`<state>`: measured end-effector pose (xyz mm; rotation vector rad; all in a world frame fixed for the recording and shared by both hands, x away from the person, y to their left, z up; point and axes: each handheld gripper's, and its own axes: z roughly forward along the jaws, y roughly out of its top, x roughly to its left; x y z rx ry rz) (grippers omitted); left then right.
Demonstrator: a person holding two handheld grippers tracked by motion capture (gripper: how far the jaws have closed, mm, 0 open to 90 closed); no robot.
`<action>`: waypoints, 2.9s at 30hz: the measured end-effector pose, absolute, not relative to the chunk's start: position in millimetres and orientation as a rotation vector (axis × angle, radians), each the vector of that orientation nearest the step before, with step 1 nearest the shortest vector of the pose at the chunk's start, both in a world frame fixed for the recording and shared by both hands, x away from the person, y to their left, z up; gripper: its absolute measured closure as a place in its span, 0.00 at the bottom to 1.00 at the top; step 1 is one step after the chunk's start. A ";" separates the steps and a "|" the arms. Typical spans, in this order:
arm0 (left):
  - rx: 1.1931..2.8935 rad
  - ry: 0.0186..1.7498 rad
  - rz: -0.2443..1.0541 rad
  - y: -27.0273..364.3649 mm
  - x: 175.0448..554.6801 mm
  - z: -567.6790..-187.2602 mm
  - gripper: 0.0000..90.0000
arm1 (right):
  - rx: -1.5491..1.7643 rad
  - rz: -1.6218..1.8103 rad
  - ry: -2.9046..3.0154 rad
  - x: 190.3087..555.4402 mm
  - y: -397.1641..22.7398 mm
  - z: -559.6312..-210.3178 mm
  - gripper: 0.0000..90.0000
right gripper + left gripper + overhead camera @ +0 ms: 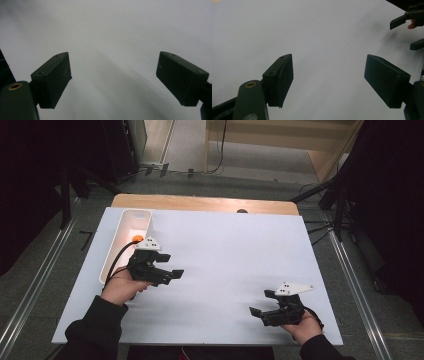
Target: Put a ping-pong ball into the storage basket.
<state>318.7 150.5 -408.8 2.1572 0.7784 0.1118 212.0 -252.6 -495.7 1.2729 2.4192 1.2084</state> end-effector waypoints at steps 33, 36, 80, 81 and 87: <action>2.172 0.713 0.100 164.6 286.4 -435.4 0.26 | 1.282 1.200 2.422 212.6 -251.8 -496.4 0.12; 2.176 0.706 0.098 165.6 283.5 -438.3 0.26 | 1.281 1.198 2.422 212.6 -251.9 -496.5 0.12; 2.253 0.691 0.061 191.9 260.7 -472.5 0.27 | 1.279 1.189 2.433 212.4 -252.1 -497.6 0.13; 2.256 0.687 0.061 192.3 260.4 -472.4 0.27 | 1.278 1.189 2.434 212.4 -252.1 -497.6 0.12; 2.262 0.683 0.069 191.7 260.1 -473.2 0.27 | 1.270 1.187 2.436 212.6 -252.0 -498.0 0.12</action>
